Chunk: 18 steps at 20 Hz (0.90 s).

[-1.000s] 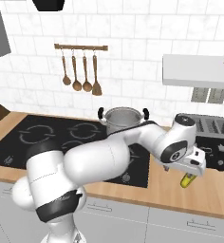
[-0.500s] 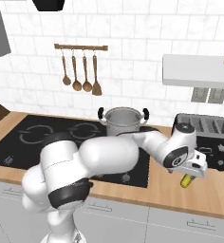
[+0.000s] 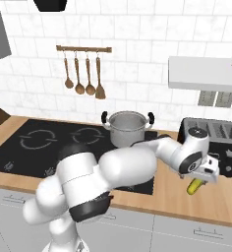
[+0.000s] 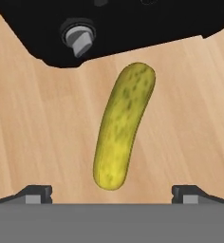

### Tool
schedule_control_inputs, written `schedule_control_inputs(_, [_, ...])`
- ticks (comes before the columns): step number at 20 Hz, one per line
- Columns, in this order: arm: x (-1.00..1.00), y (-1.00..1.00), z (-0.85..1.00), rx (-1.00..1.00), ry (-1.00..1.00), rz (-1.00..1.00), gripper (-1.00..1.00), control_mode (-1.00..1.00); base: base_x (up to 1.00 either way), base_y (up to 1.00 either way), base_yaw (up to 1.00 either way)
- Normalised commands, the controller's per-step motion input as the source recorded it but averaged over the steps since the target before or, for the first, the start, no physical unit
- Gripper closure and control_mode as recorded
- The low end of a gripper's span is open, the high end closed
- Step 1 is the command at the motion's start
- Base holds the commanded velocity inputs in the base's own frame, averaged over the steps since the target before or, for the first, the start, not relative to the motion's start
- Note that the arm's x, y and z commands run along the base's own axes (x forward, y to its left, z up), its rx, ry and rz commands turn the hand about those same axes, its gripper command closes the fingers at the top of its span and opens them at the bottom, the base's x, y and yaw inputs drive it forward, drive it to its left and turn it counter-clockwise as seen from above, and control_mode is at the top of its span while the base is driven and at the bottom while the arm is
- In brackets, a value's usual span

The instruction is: Put the potato and cucumber in the pot. Retrieve the spatula and lightly stir the vegetables in the pot.

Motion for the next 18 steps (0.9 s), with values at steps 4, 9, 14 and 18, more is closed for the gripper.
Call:
schedule_control_inputs(4, [0.19,0.00,-0.18,0.00,0.00,0.00,-1.00,-1.00,0.00,0.00,0.00])
schedule_control_inputs(9, [0.04,0.00,-0.41,0.00,0.00,0.00,-1.00,-1.00,0.00,0.00,0.00])
schedule_control_inputs(14, [0.01,0.00,-0.45,0.00,0.00,0.00,-1.00,-1.00,0.00,0.00,0.00])
schedule_control_inputs(18, [0.06,0.00,-0.38,0.00,0.00,0.00,-1.00,-1.00,0.00,0.00,0.00])
